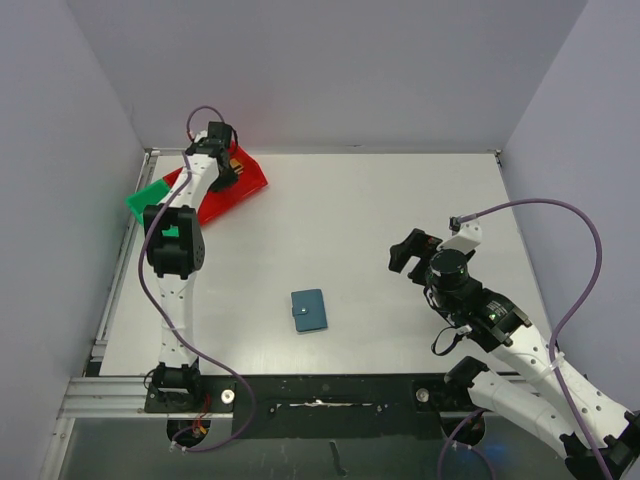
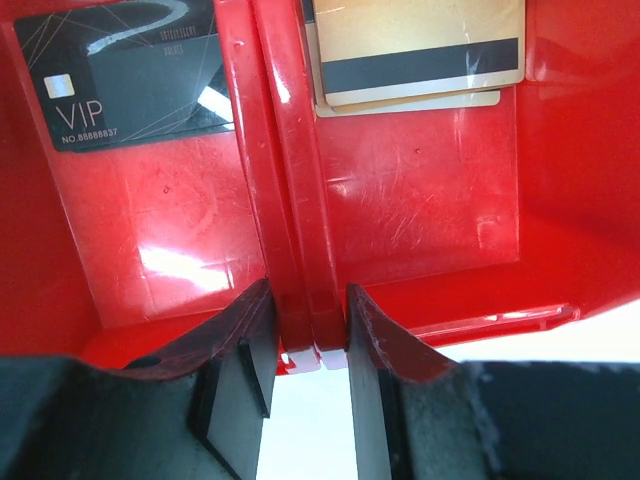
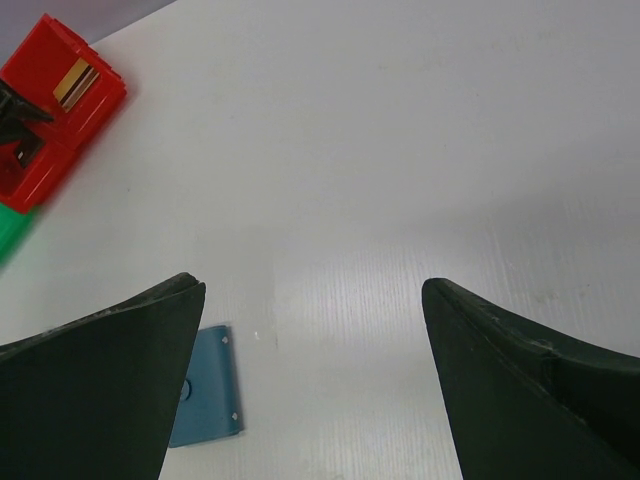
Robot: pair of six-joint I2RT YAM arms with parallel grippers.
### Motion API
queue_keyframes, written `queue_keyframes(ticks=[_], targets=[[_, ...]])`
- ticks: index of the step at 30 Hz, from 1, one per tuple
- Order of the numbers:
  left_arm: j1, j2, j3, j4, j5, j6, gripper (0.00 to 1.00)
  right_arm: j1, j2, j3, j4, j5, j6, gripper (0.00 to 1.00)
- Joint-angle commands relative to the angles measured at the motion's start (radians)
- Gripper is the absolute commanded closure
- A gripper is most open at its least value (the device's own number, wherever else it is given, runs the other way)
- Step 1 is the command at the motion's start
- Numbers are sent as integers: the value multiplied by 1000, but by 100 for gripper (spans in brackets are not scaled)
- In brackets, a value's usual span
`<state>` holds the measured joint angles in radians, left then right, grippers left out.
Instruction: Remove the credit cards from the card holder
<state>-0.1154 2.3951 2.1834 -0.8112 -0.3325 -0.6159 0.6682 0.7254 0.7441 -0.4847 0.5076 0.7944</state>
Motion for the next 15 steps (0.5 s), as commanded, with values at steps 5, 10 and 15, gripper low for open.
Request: queue_keyframes(ticks=[5, 10, 15], targets=[[-94, -132, -140, 48, 18, -40, 81, -5, -11, 25, 16, 53, -9, 5], [-155, -183, -232, 86, 16, -68, 81, -4, -10, 21, 7, 61, -5, 5], [-224, -226, -293, 110, 18, -90, 81, -5, -12, 14, -6, 77, 10, 5]])
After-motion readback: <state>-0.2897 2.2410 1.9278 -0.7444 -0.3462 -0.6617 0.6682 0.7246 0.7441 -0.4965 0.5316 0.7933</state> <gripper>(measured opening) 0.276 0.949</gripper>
